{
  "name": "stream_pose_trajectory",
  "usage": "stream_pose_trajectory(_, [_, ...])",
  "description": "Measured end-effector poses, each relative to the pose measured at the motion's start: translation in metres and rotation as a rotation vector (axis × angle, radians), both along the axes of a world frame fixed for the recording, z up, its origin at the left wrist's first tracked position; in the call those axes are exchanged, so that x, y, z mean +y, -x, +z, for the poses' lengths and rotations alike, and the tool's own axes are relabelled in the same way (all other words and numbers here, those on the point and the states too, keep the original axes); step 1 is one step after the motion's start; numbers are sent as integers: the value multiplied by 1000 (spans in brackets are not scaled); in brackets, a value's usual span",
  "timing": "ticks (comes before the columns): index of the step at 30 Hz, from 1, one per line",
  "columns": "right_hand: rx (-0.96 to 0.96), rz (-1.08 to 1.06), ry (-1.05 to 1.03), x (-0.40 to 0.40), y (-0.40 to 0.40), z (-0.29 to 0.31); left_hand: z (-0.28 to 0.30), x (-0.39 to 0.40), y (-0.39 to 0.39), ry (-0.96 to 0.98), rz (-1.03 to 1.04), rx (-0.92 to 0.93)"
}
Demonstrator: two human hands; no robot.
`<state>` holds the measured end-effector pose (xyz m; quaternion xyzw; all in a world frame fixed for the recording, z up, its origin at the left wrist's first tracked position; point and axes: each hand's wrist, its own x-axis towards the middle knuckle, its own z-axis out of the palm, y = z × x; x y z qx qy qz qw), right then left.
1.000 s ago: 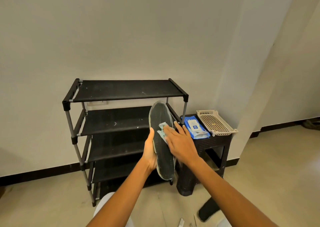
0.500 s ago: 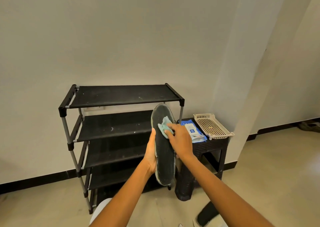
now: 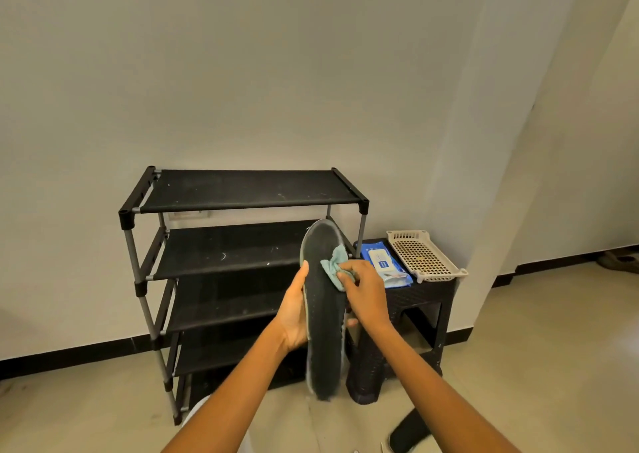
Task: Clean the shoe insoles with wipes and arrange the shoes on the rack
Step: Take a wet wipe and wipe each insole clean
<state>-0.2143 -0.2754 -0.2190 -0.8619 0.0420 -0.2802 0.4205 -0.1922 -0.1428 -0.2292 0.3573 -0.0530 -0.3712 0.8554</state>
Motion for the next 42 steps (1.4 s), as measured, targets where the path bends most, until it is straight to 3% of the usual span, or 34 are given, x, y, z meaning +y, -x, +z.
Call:
stream_pose_trajectory(4, [5, 9, 121, 5, 0, -4, 8, 0, -6, 32, 92, 6])
stream_pose_trajectory(8, [-80, -136, 451, 18, 2, -1, 8, -9, -5, -18, 121, -24])
stream_pose_trajectory(12, [-110, 154, 514, 41, 24, -3, 1, -3, -15, 4, 178, 16])
stream_pose_trajectory(14, [-193, 131, 597, 36, 22, -4, -5, -3, -16, 6, 168, 30])
stream_pose_trajectory(19, [-53, -146, 391, 15, -3, 10, 1, -16, 1, -45, 70, -29])
stream_pose_trajectory(25, [-162, 145, 563, 27, 11, -1, -2, -7, -13, 21, 131, 21])
stream_pose_trajectory(30, [-58, -72, 325, 2, -18, 14, 9, -20, -5, -48, 34, -54])
stream_pose_trajectory(35, [-93, 149, 431, 21, 2, 11, 11, -17, -10, 46, 50, 25])
stream_pose_trajectory(37, [-88, 92, 459, 5, -11, 17, 11, -19, -7, -5, 5, 8])
stream_pose_trajectory(40, [-69, -134, 325, -13, -34, 34, 22, -26, 0, -90, -64, -50])
stream_pose_trajectory(42, [-73, -95, 321, -5, -36, 37, 27, -28, 0, -48, -28, -23])
